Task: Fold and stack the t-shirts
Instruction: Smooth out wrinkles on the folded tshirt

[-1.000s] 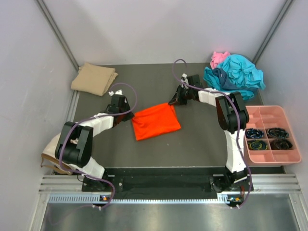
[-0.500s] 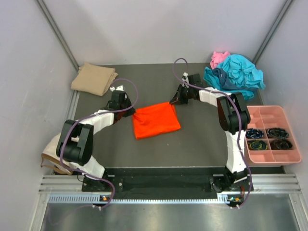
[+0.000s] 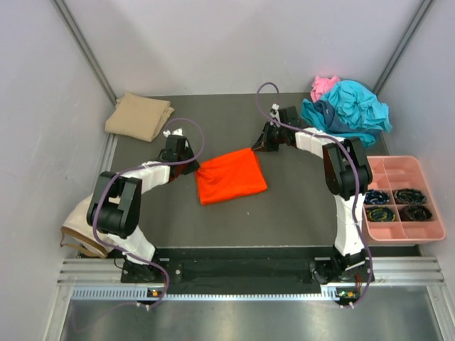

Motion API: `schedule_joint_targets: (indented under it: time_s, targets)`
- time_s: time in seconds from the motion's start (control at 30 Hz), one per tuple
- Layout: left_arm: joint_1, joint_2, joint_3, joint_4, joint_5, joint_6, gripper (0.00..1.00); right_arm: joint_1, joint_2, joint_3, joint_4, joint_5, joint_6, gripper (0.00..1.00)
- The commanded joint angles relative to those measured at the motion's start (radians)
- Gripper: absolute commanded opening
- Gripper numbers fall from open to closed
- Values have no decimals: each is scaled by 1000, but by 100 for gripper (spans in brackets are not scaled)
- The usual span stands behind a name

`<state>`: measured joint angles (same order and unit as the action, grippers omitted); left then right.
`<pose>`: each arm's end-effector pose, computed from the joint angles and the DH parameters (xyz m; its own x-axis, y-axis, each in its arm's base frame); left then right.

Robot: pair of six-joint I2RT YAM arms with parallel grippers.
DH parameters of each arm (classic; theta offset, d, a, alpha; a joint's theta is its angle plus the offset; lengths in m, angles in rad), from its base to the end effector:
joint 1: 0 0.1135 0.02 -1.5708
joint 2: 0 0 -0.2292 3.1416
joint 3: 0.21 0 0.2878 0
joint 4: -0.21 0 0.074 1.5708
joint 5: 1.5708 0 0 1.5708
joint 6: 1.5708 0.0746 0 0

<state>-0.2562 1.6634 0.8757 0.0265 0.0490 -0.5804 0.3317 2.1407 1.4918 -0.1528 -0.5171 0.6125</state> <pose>0.3762 -0.1023 0.0821 -0.7156 -0.3787 -0.5869 -0.1255 0.8963 -0.4253 0.4614 0.1979 0.0844 -0.9055 0.2167 -0.3648 -0.1070 0.7154 0.6905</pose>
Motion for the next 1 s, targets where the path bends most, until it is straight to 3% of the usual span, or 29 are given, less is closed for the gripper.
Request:
schedule_joint_targets:
  time_s: [0.0,0.17,0.2,0.27,0.33,0.43,0.47,0.7,0.93,0.97]
  targets:
    - [11,18,19,38,2,4,10,-2,-34,-5,19,34,-19,0]
    - [12,21,19,41,9,2,23,-2,-34,-7,16,48,-20,0]
    - [12,22,20,38,9,2,35,-2,-31,-5,16,51,-20,1]
    - [12,21,19,36,6,-1,44,-5,-33,-5,15,57,-20,3]
    - [14,15,19,35,3,-1,62,-5,-33,-5,13,61,-23,6]
    - [15,10,22,29,-1,-2,73,-6,-31,-5,10,69,-26,16]
    - [17,10,23,24,-6,-2,78,-6,-33,-5,10,71,-28,25]
    - [26,-43,17,-22,-98,-10,85,-8,-56,-10,-25,135,-49,60]
    - [28,-215,-32,-89,-116,-1,91,-7,-186,-74,-41,216,-98,71]
    - [26,-237,-34,-100,-113,4,96,-6,-212,-100,-44,219,-105,73]
